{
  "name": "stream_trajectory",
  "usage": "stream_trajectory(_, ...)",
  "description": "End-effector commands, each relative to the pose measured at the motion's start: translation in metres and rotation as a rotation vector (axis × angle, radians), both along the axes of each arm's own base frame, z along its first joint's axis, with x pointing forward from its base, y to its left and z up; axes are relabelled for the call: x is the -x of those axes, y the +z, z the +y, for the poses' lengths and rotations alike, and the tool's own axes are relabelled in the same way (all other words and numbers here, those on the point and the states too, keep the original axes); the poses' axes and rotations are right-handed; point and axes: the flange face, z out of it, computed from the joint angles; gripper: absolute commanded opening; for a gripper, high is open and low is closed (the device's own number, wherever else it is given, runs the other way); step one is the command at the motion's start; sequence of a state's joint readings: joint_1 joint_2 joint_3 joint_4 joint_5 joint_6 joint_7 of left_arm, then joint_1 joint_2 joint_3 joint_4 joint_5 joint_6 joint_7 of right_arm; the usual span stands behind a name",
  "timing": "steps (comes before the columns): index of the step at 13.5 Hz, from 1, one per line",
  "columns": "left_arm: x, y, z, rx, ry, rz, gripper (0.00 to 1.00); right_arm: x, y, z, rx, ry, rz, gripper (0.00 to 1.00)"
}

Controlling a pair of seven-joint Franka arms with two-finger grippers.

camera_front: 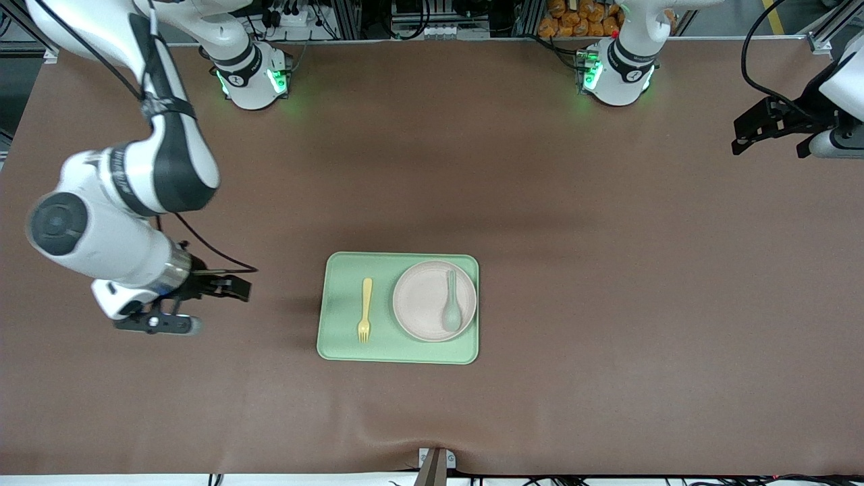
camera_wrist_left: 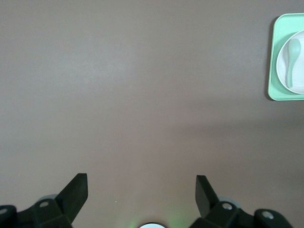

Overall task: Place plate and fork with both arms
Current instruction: 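Open the right gripper and lift it away from the fork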

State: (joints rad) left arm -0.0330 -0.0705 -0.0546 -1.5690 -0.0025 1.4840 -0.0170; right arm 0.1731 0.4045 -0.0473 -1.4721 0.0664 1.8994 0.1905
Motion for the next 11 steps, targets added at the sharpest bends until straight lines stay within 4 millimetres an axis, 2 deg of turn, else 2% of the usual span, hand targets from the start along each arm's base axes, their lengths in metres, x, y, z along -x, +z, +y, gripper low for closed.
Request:
stream_trajectory(1,0.0,0.002,-0.006,0.003,-0.011,0.004,1.0,0.017,0.039,-0.045,0.005,0.004,0.002,1.0)
stream_trajectory(3,0.0,0.003,-0.006,0.003,-0.011,0.003,1.0,0.031,0.07,-0.073,0.003,-0.011,0.001,1.0)
stream_trajectory(6,0.0,0.002,-0.006,0.003,-0.011,0.004,1.0,0.057,0.11,-0.099,0.004,-0.013,-0.01,1.0)
stream_trajectory(7,0.0,0.002,-0.006,0.003,-0.011,0.004,1.0,0.069,0.117,-0.106,0.017,0.006,-0.015,1.0)
stream_trajectory(8,0.0,0.002,-0.006,0.003,-0.011,0.004,1.0,0.082,0.127,-0.11,0.025,0.007,-0.024,1.0)
stream_trajectory(11,0.0,0.003,-0.005,0.003,-0.009,0.003,1.0,0.123,0.137,-0.107,0.024,0.01,-0.024,1.0)
